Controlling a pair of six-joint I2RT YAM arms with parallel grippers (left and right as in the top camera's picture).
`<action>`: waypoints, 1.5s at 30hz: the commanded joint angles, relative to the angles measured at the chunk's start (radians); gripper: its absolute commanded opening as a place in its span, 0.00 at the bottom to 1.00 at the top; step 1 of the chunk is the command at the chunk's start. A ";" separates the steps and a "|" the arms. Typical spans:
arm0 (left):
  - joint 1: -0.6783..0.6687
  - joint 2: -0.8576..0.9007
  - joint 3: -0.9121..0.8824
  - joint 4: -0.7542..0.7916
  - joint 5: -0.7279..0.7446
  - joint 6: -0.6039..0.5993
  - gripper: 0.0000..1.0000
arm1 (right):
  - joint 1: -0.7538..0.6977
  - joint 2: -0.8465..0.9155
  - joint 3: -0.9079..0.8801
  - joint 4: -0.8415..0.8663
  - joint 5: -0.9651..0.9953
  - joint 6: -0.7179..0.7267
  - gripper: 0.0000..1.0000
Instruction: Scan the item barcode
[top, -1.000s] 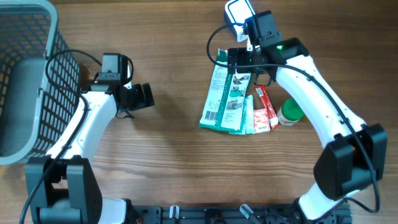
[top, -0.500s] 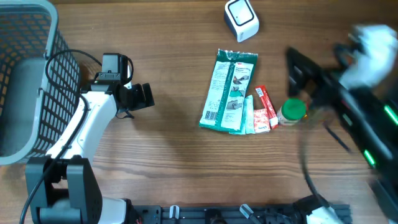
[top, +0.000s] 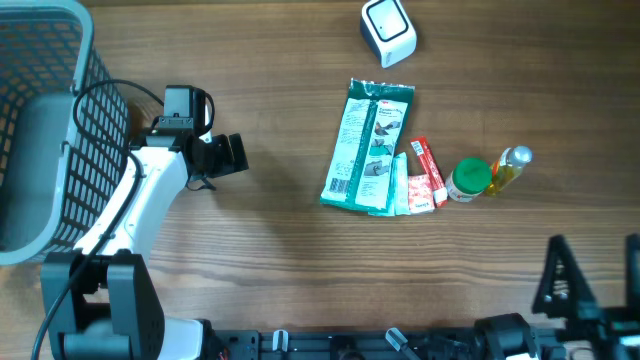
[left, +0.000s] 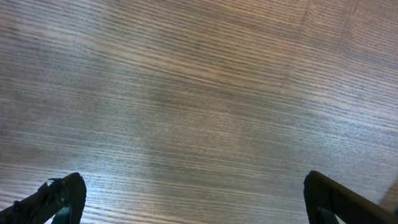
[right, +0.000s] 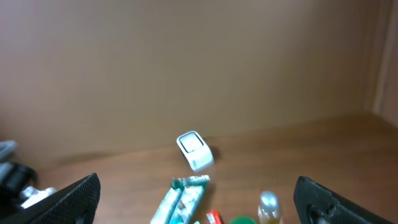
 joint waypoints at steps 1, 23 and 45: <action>0.001 0.000 -0.005 0.003 0.005 0.005 1.00 | -0.043 -0.125 -0.188 0.041 0.010 -0.002 1.00; 0.001 0.000 -0.005 0.003 0.005 0.005 1.00 | -0.055 -0.255 -1.042 1.313 -0.134 -0.079 1.00; 0.001 0.000 -0.005 0.003 0.005 0.005 1.00 | -0.055 -0.255 -1.159 0.958 -0.171 -0.001 1.00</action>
